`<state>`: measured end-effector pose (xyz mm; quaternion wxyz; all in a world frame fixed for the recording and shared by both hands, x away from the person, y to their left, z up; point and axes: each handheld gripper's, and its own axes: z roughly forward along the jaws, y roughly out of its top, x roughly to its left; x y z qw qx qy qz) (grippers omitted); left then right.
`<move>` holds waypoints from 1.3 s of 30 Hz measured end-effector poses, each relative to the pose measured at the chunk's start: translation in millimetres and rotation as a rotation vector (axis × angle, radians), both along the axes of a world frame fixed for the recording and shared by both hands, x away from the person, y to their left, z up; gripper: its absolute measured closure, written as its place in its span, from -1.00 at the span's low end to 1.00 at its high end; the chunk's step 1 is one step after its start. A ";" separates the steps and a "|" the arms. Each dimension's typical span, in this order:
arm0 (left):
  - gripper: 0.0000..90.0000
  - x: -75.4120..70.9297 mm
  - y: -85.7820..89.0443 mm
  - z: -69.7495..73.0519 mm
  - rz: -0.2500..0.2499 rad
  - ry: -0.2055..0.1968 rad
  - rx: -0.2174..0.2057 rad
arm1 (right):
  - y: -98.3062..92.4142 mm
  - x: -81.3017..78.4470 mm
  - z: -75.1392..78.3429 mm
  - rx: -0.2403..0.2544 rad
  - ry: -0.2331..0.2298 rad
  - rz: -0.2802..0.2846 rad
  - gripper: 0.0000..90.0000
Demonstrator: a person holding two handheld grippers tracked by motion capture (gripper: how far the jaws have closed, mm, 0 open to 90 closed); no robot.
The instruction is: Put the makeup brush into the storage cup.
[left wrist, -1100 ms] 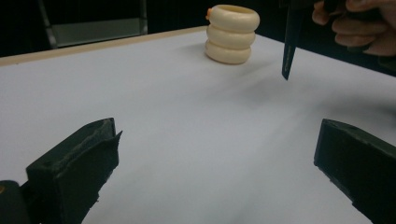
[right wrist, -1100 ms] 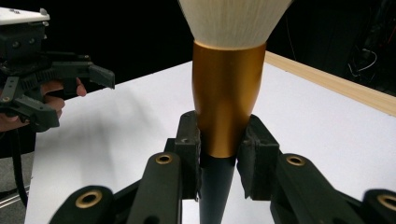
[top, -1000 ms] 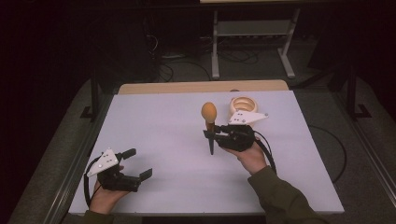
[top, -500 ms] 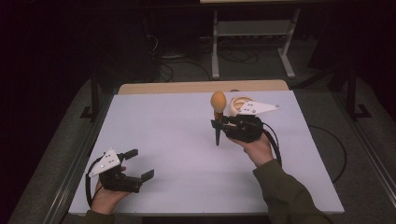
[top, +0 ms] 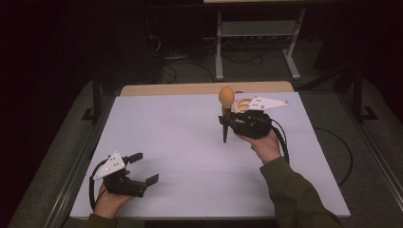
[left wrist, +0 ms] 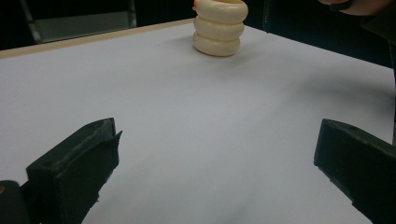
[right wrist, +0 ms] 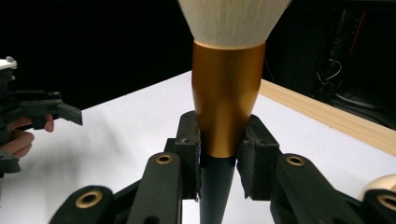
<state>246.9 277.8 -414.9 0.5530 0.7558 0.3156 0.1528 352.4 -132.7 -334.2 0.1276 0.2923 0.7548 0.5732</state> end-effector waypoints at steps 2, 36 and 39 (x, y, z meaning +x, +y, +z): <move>-1.00 0.2 0.7 -0.1 -0.001 0.003 -0.002 | -0.6 2.4 0.6 0.006 -0.003 -0.003 0.57; -1.00 0.0 -0.2 -0.4 -0.008 -0.004 -0.008 | -23.9 31.6 16.7 0.012 -0.022 -0.105 0.57; -1.00 -0.1 -0.9 -0.5 -0.007 -0.003 -0.015 | -25.9 34.7 16.6 0.018 -0.025 -0.119 0.57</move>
